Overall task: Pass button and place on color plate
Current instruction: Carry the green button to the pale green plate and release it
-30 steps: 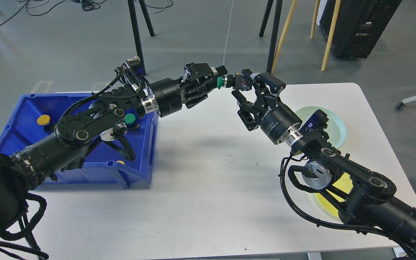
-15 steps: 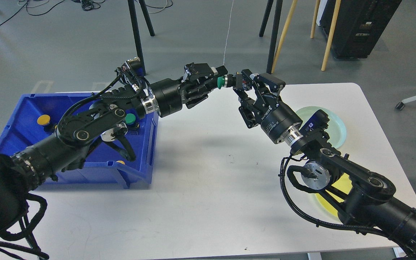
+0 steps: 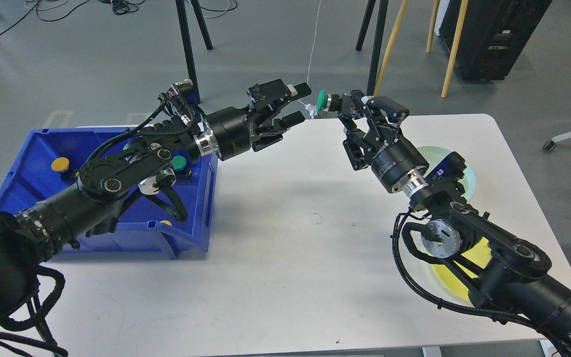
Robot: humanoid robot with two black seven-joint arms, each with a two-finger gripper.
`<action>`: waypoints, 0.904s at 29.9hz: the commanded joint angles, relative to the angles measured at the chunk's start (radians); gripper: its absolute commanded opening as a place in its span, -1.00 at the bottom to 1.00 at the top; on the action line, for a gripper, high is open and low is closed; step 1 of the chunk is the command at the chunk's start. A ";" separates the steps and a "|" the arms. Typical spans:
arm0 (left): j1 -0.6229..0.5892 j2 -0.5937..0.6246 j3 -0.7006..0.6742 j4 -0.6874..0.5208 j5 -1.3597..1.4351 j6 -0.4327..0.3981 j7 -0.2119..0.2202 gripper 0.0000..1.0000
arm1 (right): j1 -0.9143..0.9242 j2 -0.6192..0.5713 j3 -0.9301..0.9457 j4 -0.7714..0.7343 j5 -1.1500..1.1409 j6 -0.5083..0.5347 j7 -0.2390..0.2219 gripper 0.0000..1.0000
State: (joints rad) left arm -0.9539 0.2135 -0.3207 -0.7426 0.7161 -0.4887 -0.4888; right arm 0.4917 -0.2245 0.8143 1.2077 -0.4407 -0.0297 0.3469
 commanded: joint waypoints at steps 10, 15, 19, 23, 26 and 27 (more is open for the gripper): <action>0.000 0.000 0.000 0.002 -0.007 0.000 0.000 0.54 | -0.022 -0.009 0.117 -0.476 0.266 -0.214 -0.176 -0.97; 0.000 0.000 0.000 0.002 -0.007 0.000 0.000 0.54 | -0.001 -0.001 0.117 -0.556 0.270 -0.211 -0.209 -0.72; 0.000 0.000 0.000 0.002 -0.007 0.000 0.000 0.54 | 0.007 0.001 0.115 -0.553 0.270 -0.213 -0.221 -0.48; 0.001 0.000 0.000 0.002 -0.010 0.000 0.000 0.54 | 0.022 0.001 0.117 -0.544 0.270 -0.213 -0.230 -0.35; 0.001 0.000 0.000 0.002 -0.011 0.000 0.000 0.54 | 0.034 -0.001 0.117 -0.543 0.270 -0.213 -0.233 -0.24; 0.001 0.000 0.000 0.002 -0.011 0.000 0.000 0.54 | 0.036 0.001 0.117 -0.544 0.270 -0.213 -0.233 -0.19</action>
State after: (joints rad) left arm -0.9537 0.2132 -0.3206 -0.7409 0.7059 -0.4887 -0.4887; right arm 0.5190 -0.2240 0.9300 0.6639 -0.1702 -0.2425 0.1156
